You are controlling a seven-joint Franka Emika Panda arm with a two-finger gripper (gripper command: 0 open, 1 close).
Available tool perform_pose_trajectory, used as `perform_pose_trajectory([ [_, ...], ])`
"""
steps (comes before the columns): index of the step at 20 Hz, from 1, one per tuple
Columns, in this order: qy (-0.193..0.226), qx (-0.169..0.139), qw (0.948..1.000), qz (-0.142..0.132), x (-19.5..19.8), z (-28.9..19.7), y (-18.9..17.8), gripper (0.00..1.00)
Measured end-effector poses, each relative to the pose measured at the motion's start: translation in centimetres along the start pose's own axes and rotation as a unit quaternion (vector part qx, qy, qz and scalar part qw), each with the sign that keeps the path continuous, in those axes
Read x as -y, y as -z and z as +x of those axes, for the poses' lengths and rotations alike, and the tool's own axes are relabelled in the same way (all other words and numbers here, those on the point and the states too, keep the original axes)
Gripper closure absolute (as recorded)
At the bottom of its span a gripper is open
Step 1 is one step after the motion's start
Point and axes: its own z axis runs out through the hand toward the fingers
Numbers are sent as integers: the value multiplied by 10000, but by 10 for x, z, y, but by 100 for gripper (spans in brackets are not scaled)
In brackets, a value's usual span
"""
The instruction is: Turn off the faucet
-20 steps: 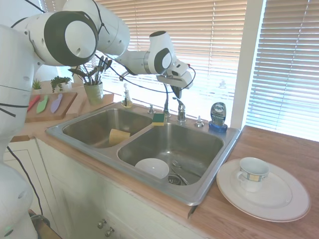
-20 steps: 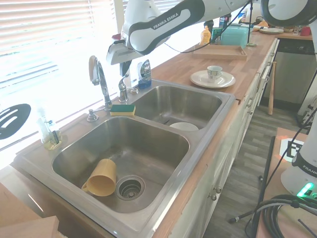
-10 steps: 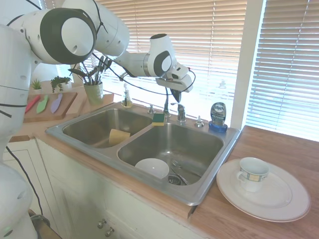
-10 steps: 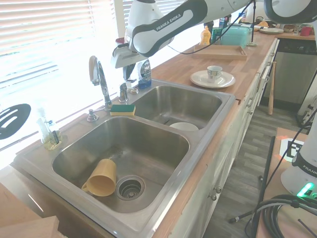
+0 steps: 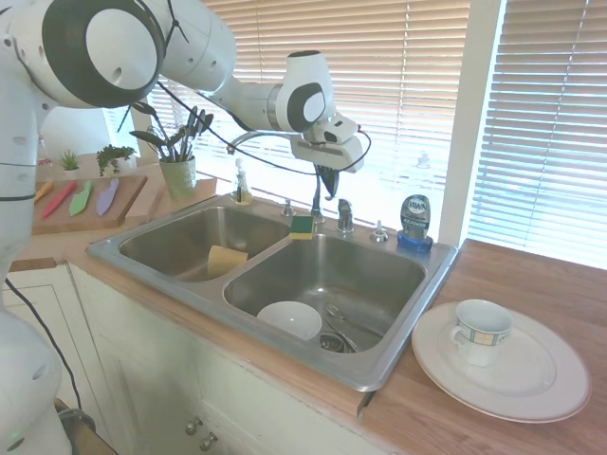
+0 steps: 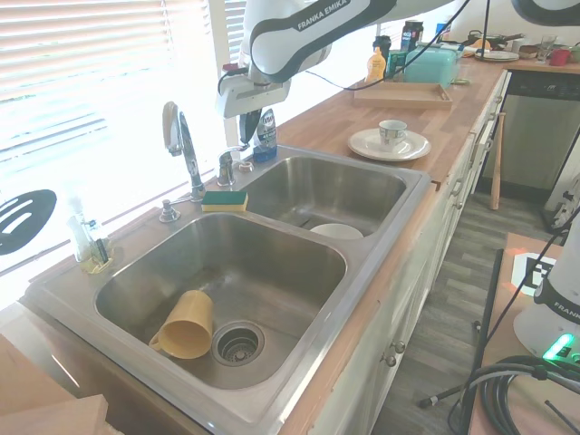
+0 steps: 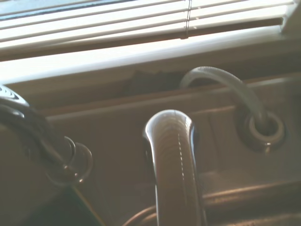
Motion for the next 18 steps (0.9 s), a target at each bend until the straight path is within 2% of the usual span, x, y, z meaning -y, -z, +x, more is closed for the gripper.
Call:
perform_pose_trajectory([
  [5,14,270,9991,-327,-54,-27,8,100],
  [10,137,669,9954,-675,-112,-63,16,100],
  [12,179,819,9935,-770,-133,-78,20,100],
  [18,147,983,9906,-940,-183,-103,29,100],
])
